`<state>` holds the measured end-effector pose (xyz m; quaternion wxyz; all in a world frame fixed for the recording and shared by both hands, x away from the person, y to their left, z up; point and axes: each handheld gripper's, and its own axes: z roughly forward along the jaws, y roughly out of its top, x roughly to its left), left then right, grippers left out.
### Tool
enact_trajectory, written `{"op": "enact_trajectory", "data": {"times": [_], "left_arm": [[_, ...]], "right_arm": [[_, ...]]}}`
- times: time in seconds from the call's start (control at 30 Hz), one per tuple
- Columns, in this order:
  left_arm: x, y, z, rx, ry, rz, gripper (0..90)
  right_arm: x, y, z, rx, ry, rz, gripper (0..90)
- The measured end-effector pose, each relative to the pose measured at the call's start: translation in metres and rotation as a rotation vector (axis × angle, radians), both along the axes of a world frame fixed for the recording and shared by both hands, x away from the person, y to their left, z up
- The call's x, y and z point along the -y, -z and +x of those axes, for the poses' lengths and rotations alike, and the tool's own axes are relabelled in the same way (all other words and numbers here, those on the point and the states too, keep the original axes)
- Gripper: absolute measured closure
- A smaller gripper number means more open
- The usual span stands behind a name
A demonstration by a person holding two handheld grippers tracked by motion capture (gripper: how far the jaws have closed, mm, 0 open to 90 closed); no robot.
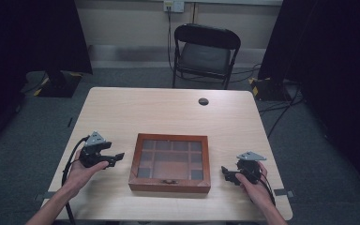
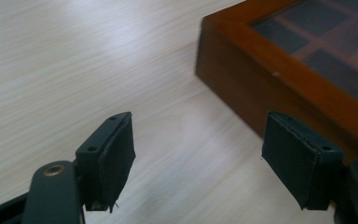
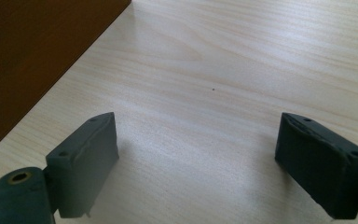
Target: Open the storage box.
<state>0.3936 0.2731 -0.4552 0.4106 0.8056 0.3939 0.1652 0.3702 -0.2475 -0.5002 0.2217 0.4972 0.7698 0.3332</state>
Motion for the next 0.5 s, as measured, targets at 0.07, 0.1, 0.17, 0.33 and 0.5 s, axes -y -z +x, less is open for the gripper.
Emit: {"op": "enact_trajectory", "data": {"times": [0.07,0.1,0.17,0.33,0.5], "left_arm": [[0.002,-0.003,-0.001,0.001,0.004,-0.004,25.4],[0.006,-0.007,-0.004,0.020,0.022,-0.014,26.2],[0.012,-0.011,-0.007,0.026,0.041,-0.016,26.7],[0.026,-0.019,-0.013,0.045,0.090,-0.023,27.8],[0.039,-0.024,-0.017,0.035,0.127,-0.054,28.3]], "right_arm": [[0.000,0.000,0.000,0.000,0.000,0.002,12.1],[0.000,0.000,0.000,-0.001,-0.002,0.003,12.1],[0.000,0.000,0.000,-0.001,-0.004,0.003,12.1],[0.000,0.000,0.001,-0.001,-0.005,0.002,12.1],[0.000,0.000,0.001,-0.001,-0.005,0.002,12.1]]}}
